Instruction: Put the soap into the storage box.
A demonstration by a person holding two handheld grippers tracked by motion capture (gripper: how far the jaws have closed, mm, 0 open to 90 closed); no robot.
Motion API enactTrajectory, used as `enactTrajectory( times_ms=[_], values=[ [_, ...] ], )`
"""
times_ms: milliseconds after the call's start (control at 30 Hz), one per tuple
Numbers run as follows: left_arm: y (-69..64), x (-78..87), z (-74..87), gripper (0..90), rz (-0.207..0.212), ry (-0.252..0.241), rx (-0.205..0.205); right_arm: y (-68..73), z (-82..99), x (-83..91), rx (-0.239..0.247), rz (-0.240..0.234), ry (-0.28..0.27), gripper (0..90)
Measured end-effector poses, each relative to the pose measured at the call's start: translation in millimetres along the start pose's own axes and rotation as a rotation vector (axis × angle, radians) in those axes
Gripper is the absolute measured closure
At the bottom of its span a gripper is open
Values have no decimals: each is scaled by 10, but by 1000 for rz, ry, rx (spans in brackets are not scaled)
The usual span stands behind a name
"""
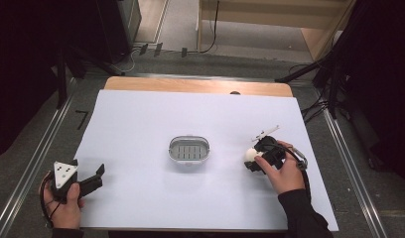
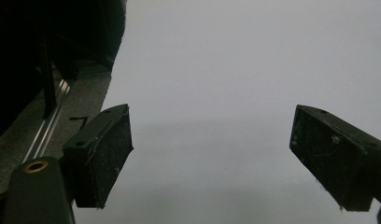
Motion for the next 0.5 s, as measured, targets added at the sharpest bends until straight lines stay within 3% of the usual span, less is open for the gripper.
enactTrajectory(
  times_ms=[500],
  values=[
    [0,1,1,137,0,1,-2,55,-83,66,17,-7,-10,251]
  ],
)
Point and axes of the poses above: each handheld gripper's, and its own axes: x roughly backward along the jaws, z roughly out of its underside, y roughly to its left, the point moved 8 cm from there along -x, roughly forward along the jaws, and after that the axes turned 5 degrees about -z, right-handed, at the moved point
